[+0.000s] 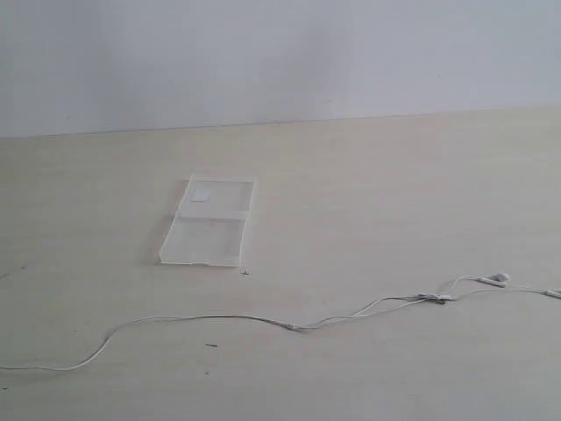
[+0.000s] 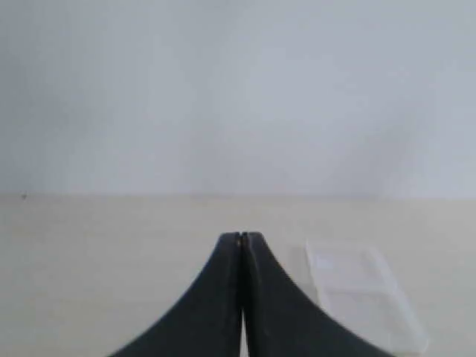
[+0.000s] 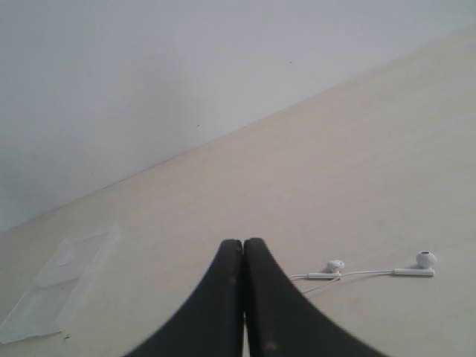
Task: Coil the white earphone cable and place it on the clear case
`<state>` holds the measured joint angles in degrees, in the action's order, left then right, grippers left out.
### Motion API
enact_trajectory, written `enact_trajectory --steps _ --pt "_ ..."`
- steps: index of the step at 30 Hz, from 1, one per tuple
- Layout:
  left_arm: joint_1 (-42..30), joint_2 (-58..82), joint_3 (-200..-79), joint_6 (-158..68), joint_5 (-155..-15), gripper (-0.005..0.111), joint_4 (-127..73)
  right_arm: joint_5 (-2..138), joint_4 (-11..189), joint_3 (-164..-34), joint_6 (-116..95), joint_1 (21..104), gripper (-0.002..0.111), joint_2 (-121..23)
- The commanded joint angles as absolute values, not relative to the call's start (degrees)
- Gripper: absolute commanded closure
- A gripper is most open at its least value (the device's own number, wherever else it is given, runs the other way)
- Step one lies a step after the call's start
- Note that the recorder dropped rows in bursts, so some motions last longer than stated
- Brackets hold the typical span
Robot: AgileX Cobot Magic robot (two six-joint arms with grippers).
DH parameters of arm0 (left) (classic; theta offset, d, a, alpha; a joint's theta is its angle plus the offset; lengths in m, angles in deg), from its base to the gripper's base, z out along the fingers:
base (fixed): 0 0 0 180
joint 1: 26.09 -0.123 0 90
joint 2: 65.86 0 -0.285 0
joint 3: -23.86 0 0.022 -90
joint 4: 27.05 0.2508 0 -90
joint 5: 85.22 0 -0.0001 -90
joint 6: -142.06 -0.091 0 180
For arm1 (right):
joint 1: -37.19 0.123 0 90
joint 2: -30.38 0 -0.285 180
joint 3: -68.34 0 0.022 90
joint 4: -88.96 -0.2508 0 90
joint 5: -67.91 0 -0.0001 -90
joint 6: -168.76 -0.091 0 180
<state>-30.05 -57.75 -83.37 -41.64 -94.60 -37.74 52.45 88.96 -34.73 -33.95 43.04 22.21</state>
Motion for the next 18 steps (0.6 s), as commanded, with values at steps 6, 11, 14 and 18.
enact_trajectory --steps 6,11,14,18 --pt "-30.1 -58.1 -104.2 -36.1 -114.0 0.107 -39.4 52.8 89.0 -34.4 -33.8 42.6 0.108 22.6" --pt "-30.1 -58.1 -106.3 -36.3 -112.9 0.107 -43.4 52.8 89.0 -34.4 -33.8 42.6 0.108 22.6" --pt "-30.1 -58.1 -106.6 -36.3 -113.5 0.107 -46.3 52.8 89.0 -34.4 -33.8 42.6 0.108 22.6" --pt "-30.1 -56.7 -106.9 -36.3 -117.5 0.107 -51.0 52.8 89.0 -34.4 -33.8 42.6 0.108 22.6"
